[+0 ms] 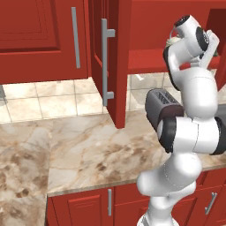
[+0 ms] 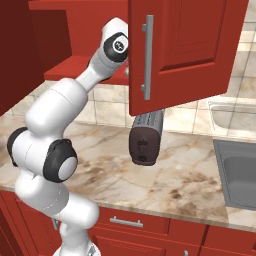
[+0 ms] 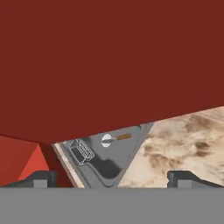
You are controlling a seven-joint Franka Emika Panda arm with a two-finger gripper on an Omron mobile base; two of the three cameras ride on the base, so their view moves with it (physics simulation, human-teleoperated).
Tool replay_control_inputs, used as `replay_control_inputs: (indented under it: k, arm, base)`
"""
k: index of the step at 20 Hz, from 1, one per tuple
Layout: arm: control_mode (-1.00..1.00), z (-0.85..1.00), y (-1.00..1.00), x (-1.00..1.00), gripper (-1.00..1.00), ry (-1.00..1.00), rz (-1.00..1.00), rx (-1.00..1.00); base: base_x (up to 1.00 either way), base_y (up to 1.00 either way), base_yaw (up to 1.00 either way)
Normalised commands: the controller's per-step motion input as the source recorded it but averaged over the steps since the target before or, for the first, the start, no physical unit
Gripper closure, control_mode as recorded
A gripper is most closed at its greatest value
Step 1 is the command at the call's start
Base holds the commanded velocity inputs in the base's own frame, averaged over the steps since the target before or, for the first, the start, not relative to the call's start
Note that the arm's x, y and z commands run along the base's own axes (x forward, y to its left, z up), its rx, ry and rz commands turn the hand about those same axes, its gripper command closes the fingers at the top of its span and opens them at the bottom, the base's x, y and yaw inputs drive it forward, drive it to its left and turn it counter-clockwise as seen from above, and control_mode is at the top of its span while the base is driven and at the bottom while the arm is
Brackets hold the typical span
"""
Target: Open the cabinet, pick the kettle from the cabinet, and place it in the sink.
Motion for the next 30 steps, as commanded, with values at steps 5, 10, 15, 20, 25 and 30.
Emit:
replay_control_inputs:
  k: [5, 10, 15, 20, 25, 30]
  arm:
    - [-1.0, 0.0, -0.24, -0.32, -1.0, 0.0, -0.23, -0.02]
    - [-1.0, 0.0, -0.26, -0.35, -1.0, 0.0, -0.23, 0.0]
    - [-1.0, 0.0, -0.29, -0.41, -1.0, 0.0, -0.23, 0.0]
    - [-1.0, 0.0, -0.29, -0.43, -1.0, 0.0, -0.23, 0.0]
    - [-1.0, 0.0, -0.32, -0.41, -1.0, 0.0, -0.21, 0.0]
    - [-1.0, 0.0, -0.29, -0.42, -1.0, 0.0, -0.1, 0.0]
  base:
    - [0.0, 0.0, 0.0]
    - [0.0, 0.0, 0.0]
    - [0.0, 0.0, 0.0]
    - [0.0, 0.0, 0.0]
    - [0.0, 0.0, 0.0]
    - [0.0, 0.0, 0.0]
